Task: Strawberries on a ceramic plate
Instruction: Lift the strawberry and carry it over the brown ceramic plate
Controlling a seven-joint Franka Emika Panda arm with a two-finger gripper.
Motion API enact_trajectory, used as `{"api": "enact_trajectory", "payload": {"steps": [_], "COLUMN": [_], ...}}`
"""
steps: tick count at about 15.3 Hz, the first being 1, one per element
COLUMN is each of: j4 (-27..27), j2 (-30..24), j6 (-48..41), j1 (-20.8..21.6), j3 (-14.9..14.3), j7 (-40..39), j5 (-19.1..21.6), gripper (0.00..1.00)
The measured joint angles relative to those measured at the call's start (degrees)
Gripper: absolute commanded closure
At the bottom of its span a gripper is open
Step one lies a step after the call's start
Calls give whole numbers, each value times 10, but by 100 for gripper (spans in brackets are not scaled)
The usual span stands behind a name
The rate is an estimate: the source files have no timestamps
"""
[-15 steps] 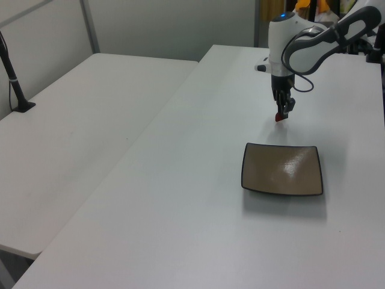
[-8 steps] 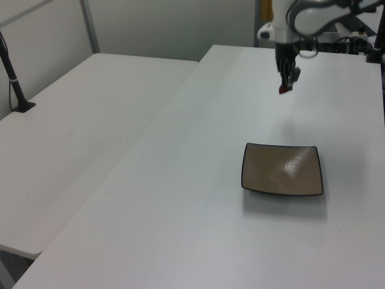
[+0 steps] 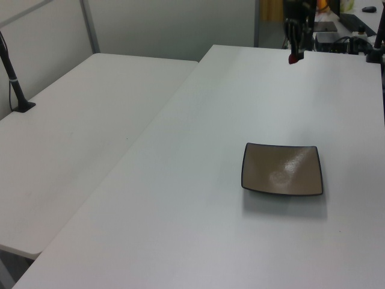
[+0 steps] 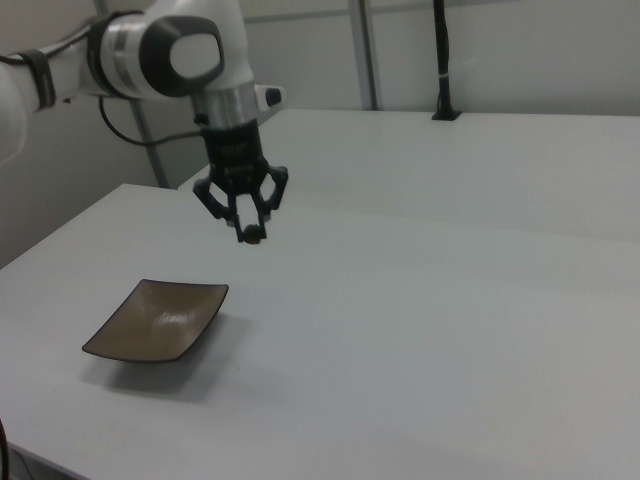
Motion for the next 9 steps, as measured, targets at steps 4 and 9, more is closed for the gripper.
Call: {"api": "enact_trajectory", "payload": {"steps": [4, 9], "j4": [20, 17], "j2": [-10, -12], "j6": [-46, -59], "j1": [0, 3], "j3": [19, 98], "j7": [10, 121], "j5": [8, 10], "gripper": [99, 99]}}
